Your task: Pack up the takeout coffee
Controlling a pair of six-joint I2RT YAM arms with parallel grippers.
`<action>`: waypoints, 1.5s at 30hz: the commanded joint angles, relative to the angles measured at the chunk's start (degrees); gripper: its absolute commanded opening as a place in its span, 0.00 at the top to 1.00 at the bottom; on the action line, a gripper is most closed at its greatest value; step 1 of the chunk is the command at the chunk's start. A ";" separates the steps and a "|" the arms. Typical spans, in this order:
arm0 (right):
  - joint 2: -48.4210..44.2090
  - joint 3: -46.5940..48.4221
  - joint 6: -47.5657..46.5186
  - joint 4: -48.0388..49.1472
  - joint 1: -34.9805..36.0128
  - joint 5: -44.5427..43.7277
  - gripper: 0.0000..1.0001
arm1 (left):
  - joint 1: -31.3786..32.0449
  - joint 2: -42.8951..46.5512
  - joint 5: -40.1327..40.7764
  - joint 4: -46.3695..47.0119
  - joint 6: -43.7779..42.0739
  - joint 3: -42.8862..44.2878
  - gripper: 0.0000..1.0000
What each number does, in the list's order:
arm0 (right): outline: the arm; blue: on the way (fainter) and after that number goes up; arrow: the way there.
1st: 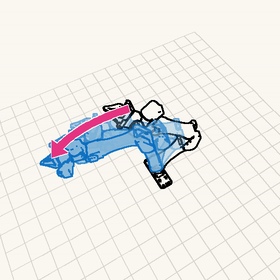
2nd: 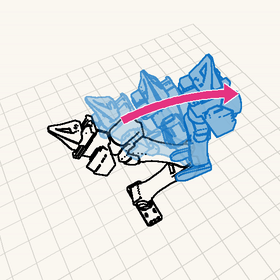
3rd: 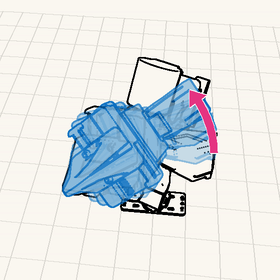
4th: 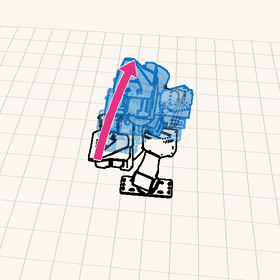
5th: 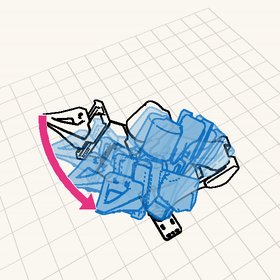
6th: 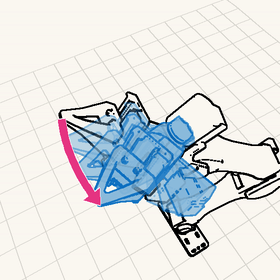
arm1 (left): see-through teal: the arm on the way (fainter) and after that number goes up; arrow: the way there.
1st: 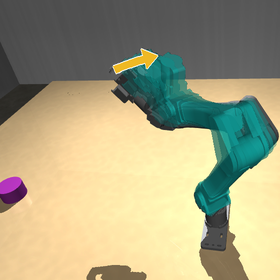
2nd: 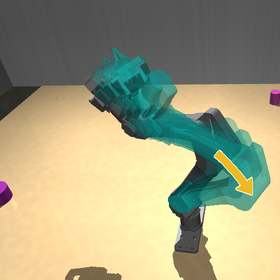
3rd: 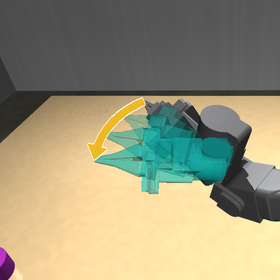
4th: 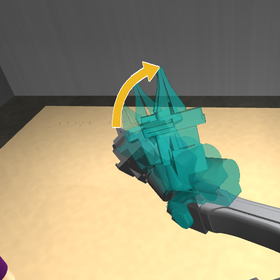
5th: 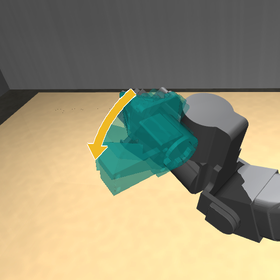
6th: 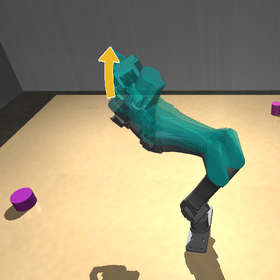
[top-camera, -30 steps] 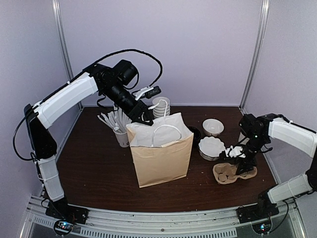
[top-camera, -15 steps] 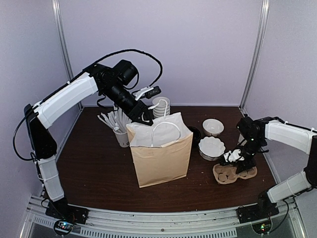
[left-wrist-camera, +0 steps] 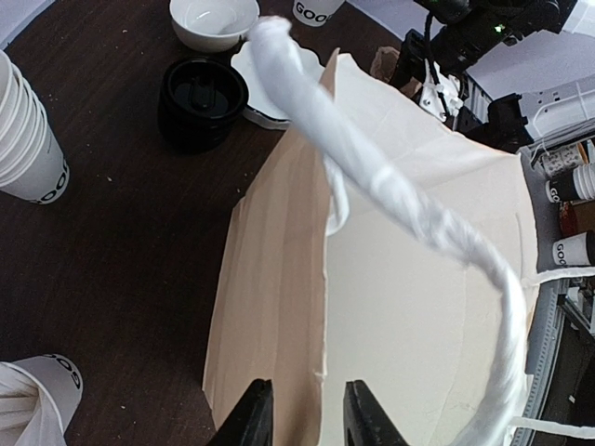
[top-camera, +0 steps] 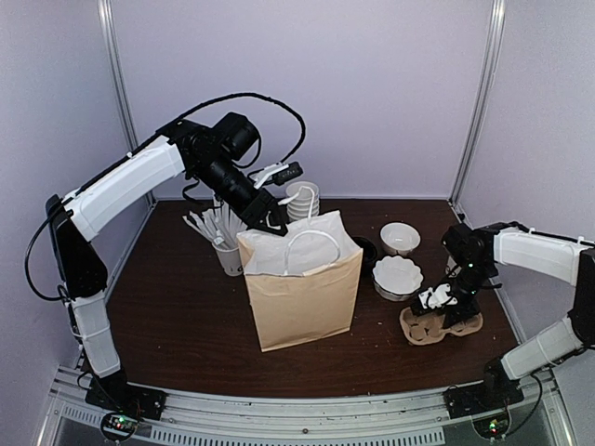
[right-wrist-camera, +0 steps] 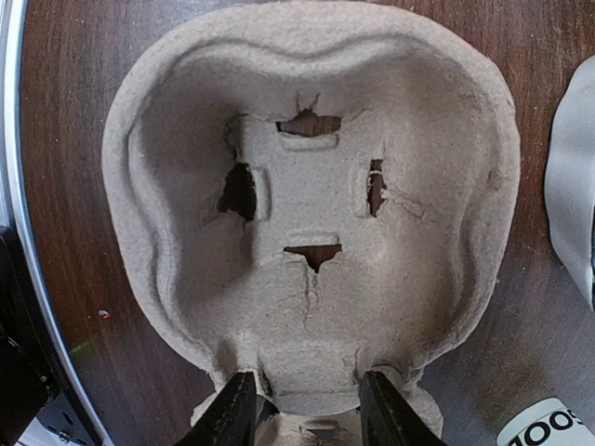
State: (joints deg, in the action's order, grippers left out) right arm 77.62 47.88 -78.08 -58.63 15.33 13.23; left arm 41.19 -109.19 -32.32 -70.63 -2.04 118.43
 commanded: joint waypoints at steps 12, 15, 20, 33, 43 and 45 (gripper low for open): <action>1.02 -1.54 1.09 2.74 -0.30 -2.30 0.57 | -0.23 -0.40 -0.76 0.21 -1.36 -0.03 0.71; 1.16 -2.35 1.26 4.14 -0.21 -2.09 0.58 | -0.25 -0.37 -0.64 0.23 -1.39 -0.04 0.71; 0.71 -2.17 1.77 3.51 -0.15 -1.52 0.62 | -0.23 -0.29 -0.78 0.19 -1.53 -0.20 0.71; -12.12 5.90 5.80 -10.35 0.21 6.25 0.70 | -0.23 -0.31 -0.93 0.04 -1.72 -0.39 0.71; -13.93 28.10 20.99 -8.83 1.15 31.61 0.70 | -0.32 -1.17 -0.41 -0.58 -1.62 1.81 0.89; -12.28 32.14 24.67 -6.58 1.52 35.05 0.70 | -0.27 -1.32 -0.74 -0.61 -1.27 2.20 0.93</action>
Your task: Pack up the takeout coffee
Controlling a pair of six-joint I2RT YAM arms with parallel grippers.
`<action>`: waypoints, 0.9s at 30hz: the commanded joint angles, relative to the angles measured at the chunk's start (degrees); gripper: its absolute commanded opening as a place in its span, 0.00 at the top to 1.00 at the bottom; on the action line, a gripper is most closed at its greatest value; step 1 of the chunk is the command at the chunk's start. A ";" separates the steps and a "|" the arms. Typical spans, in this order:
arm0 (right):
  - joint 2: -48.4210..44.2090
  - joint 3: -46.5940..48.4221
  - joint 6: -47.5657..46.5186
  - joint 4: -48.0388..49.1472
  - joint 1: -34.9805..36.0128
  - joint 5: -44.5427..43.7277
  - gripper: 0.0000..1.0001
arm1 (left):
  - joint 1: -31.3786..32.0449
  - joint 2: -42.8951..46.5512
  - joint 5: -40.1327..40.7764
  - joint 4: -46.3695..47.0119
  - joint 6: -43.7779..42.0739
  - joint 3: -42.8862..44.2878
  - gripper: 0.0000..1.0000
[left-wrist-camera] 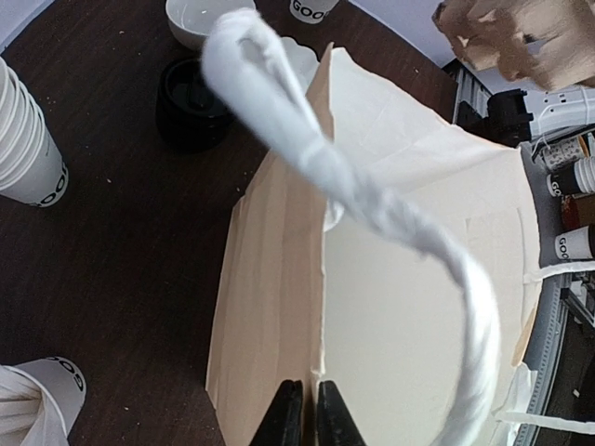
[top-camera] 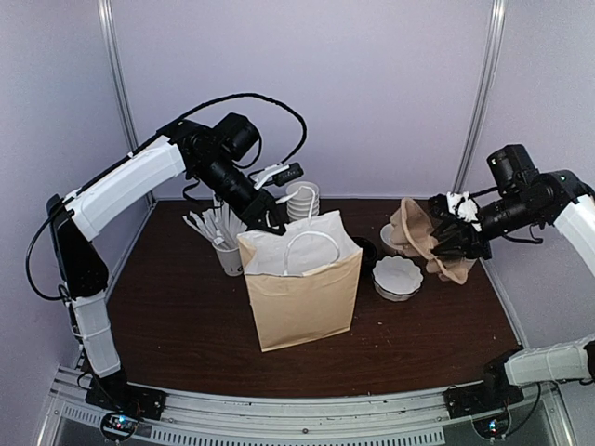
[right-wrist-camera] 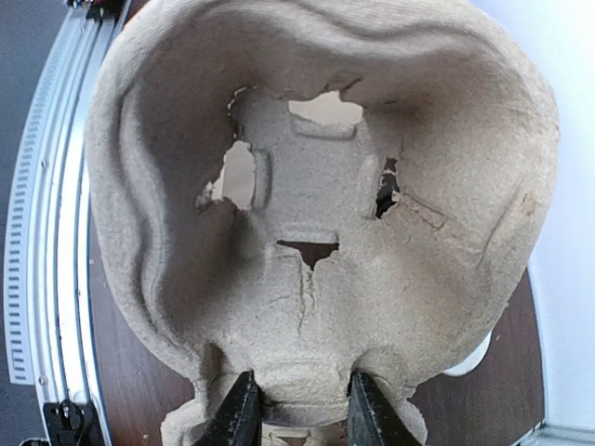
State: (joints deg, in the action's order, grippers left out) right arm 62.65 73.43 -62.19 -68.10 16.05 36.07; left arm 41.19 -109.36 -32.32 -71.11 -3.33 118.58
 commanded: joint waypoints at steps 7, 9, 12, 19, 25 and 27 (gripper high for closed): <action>8.18 19.44 28.92 16.44 1.98 25.65 0.71 | 0.21 -1.18 -5.27 -0.07 0.74 3.12 1.00; 10.14 22.17 36.01 21.74 2.49 29.94 0.71 | 0.27 -1.15 -6.67 -0.14 0.93 3.34 1.00; 12.61 25.97 43.67 28.48 4.17 33.47 0.71 | 0.43 -1.15 -8.49 -0.08 1.84 4.30 1.00; 17.90 31.39 47.99 30.77 12.33 34.32 0.71 | 1.95 -2.64 -11.72 -0.86 3.16 8.30 1.00; 21.24 32.57 49.16 31.05 18.82 33.85 0.71 | 3.11 -4.24 -13.36 -1.94 5.87 11.22 1.00; 21.89 32.21 48.78 30.71 20.50 33.24 0.70 | 3.10 -4.31 -15.17 -1.93 6.50 11.19 1.00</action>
State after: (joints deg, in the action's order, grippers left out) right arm 83.61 104.68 -15.05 -38.57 33.85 68.77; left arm 44.07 -112.77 -42.98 -72.58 0.99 128.18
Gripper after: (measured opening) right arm 0.299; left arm 0.010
